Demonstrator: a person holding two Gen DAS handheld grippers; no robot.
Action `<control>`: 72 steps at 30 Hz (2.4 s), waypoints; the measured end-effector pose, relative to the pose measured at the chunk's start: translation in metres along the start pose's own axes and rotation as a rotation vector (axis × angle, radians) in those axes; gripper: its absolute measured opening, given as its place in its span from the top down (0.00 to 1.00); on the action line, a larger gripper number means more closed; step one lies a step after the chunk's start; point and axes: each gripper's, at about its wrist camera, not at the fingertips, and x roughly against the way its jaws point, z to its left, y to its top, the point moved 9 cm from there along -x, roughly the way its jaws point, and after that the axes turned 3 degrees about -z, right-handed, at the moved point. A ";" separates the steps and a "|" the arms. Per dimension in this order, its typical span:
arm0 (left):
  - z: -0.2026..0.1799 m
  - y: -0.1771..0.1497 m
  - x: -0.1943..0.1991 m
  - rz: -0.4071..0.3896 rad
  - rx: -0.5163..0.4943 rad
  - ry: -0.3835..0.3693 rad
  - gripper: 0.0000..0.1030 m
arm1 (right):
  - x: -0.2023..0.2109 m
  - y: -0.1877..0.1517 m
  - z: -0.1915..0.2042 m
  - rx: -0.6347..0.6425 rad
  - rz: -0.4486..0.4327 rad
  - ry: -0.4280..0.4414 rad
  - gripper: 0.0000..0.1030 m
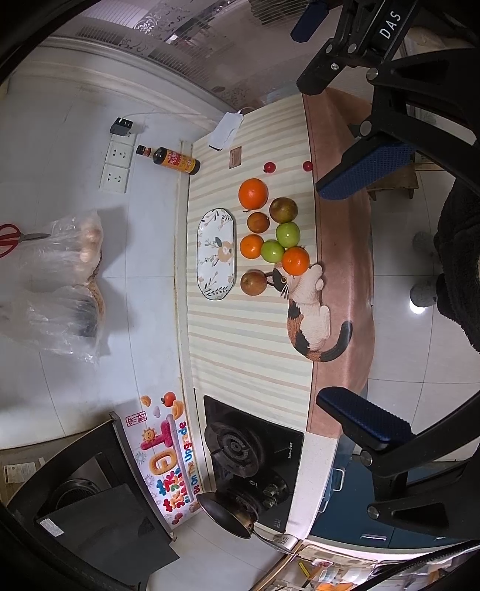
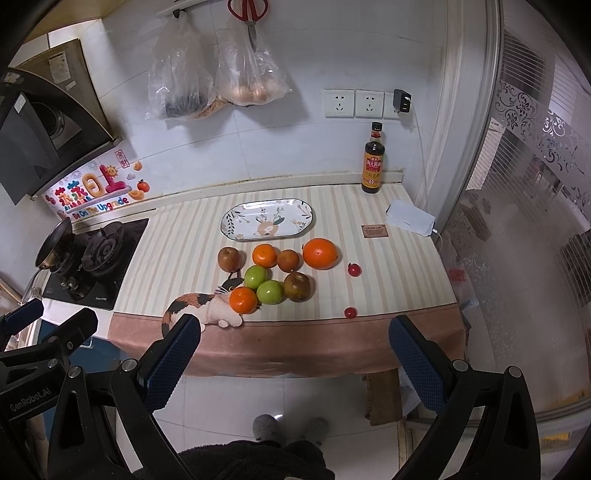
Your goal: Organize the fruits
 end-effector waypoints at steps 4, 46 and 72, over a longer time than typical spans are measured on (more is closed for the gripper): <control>0.002 0.001 0.004 -0.001 0.002 -0.002 0.00 | 0.000 -0.003 0.000 -0.005 0.003 0.003 0.00; 0.026 0.017 -0.277 0.314 0.102 0.196 0.00 | -0.291 0.014 -0.048 -0.223 0.245 0.141 0.00; -0.013 0.017 -0.482 0.656 0.002 -0.099 0.03 | -0.510 0.009 -0.086 -0.536 0.623 0.029 0.00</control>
